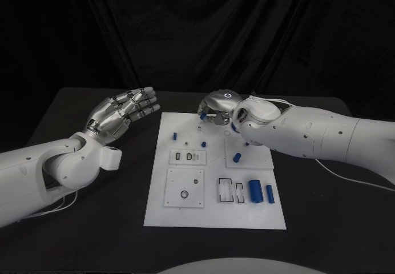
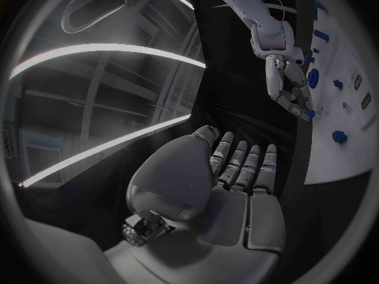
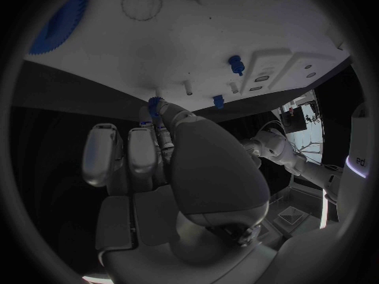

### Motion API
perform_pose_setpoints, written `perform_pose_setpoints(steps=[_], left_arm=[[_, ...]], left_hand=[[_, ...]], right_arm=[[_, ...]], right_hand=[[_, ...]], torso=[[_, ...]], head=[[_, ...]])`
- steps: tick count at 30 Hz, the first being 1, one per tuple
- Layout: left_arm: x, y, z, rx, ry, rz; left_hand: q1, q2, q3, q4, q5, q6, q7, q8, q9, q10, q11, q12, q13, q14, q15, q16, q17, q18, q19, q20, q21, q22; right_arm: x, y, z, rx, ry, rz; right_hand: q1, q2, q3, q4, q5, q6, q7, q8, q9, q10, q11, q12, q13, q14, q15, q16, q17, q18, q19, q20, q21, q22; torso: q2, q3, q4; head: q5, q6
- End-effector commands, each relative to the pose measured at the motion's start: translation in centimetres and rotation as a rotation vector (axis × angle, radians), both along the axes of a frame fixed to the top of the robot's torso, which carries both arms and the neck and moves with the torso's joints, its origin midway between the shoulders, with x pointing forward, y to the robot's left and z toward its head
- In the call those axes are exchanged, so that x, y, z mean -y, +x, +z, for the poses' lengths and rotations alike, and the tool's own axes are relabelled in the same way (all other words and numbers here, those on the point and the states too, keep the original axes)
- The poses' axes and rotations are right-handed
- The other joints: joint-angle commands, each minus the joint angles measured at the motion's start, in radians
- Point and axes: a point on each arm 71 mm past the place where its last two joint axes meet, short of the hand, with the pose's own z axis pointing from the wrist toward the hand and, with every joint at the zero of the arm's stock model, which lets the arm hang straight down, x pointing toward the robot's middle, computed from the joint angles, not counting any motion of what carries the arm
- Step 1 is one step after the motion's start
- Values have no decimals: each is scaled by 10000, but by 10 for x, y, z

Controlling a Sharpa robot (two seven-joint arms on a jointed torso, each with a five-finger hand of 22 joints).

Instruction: Assemble the parts on the task board

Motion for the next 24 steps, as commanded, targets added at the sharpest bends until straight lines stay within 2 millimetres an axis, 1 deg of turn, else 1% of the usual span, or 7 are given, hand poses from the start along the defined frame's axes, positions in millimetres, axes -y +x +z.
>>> perform_pose_setpoints(steps=[1,5,20,21,22,23,24], left_arm=[[-2,-2,11,1204,-968,147],[-2,-2,10,1195,-964,137],[-3,-1,10,1163,-935,145],[-3,-1,10,1159,-933,139],[-2,-1,10,1157,-934,134],[-2,-1,10,1154,-934,129],[-2,-1,10,1151,-933,125]], left_hand=[[-82,-20,82,-4,59,-8,123,28,7,6,47,44,4,-15,43,44,11,-149,30,-4,-32,-12],[-82,-20,82,-4,59,-8,123,28,7,6,47,44,4,-15,43,44,11,-149,30,-4,-32,-12],[-100,-30,131,-9,56,-26,137,22,5,-3,46,47,4,-21,45,49,11,-151,26,-4,-36,-16],[-118,-32,182,-12,55,-29,142,22,5,-8,55,53,4,-22,50,58,12,-152,19,-3,-40,-19],[-118,-32,182,-12,55,-29,142,22,5,-8,55,53,4,-22,50,58,12,-152,19,-3,-40,-19],[-118,-32,182,-12,55,-29,142,22,5,-8,55,53,4,-22,50,58,12,-152,19,-3,-40,-19],[-118,-32,182,-12,55,-29,142,22,5,-8,55,53,4,-22,50,58,12,-152,19,-3,-40,-19]], right_arm=[[2,0,-8,-353,-300,-252],[0,-1,-9,-440,-360,-210],[1,-3,-11,-405,-278,-126],[1,-3,-11,-441,-301,-166],[1,-3,-12,-466,-318,-198],[1,-3,-12,-493,-336,-241],[1,-2,-12,-506,-346,-276]], right_hand=[[-26,-85,53,0,10,-76,3,-57,-15,-91,15,-50,-3,-62,28,-55,-68,97,-87,-6,-67,-47],[-45,-101,84,-3,1,-132,-11,-107,-24,-160,39,-63,-1,-144,52,-157,-253,130,-189,16,-167,-175],[-106,-181,161,-10,-11,-383,-36,-300,-88,-387,74,-106,-5,-213,79,-190,-296,145,-251,55,-225,-202],[-202,-263,209,31,-37,-748,-89,-547,-210,-729,130,-160,-42,-248,109,-218,-349,157,-288,74,-268,-232],[-275,-378,199,35,-94,-1488,-301,-963,-434,-1495,220,-182,-114,-327,50,-317,-515,201,-381,33,-376,-350],[-286,-406,173,15,-114,-1683,-379,-995,-507,-1697,238,-181,-100,-351,-3,-348,-561,204,-408,15,-411,-381],[-309,-440,26,-64,-164,-3555,-709,-1079,-1094,-2630,245,-183,-97,-518,-65,-563,-893,259,-601,-50,-635,-627]], torso=[[0,-1,0],[-5,-13,29],[-7,-13,41],[-9,-17,34],[-9,-19,30],[-10,-20,27],[-11,-21,24]], head=[[49,-17],[90,-32],[86,-41],[88,-43],[88,-43],[87,-42],[87,-44]])
